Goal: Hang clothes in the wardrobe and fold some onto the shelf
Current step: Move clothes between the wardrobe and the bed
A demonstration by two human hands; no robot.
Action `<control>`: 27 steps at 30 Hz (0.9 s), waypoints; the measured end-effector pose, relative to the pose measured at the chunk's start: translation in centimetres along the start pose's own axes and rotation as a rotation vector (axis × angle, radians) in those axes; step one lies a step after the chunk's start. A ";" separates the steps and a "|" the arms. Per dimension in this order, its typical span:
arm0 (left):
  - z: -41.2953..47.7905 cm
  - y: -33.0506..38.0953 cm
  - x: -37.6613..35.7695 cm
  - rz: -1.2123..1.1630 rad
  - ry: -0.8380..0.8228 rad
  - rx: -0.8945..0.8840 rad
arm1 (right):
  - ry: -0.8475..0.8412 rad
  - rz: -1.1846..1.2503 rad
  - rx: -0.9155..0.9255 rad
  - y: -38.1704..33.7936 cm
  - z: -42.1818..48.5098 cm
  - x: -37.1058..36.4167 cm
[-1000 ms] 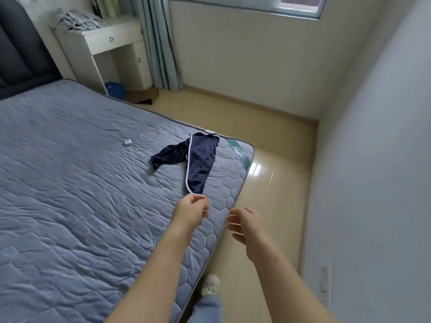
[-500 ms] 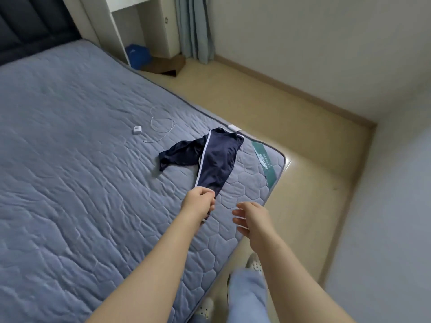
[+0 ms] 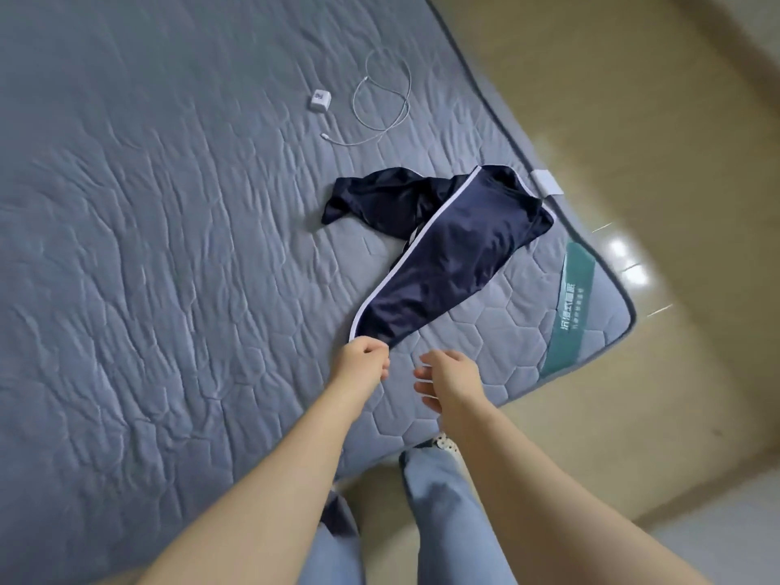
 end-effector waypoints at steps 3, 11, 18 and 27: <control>3.0 -1.6 -1.5 0.045 0.110 0.043 | -0.020 -0.120 -0.016 0.2 4.0 1.1; 14.0 -6.7 -4.3 -0.126 0.454 0.343 | -0.014 -0.176 -0.122 4.1 14.8 1.8; 18.6 -10.0 -6.8 -0.218 0.367 0.414 | 0.044 -0.133 -0.144 7.4 19.5 1.7; 15.3 -14.6 -3.2 -0.671 0.308 0.344 | 0.013 -0.145 -0.037 4.1 19.5 -3.0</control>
Point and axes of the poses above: each hand's wrist, its own z-axis towards the middle knuckle, its own x-axis out of the back of the hand, y = z × x, the point moved 4 cm from there along z, towards the middle knuckle, and after that the axes turned 5 degrees about z, right-handed, at the moved point
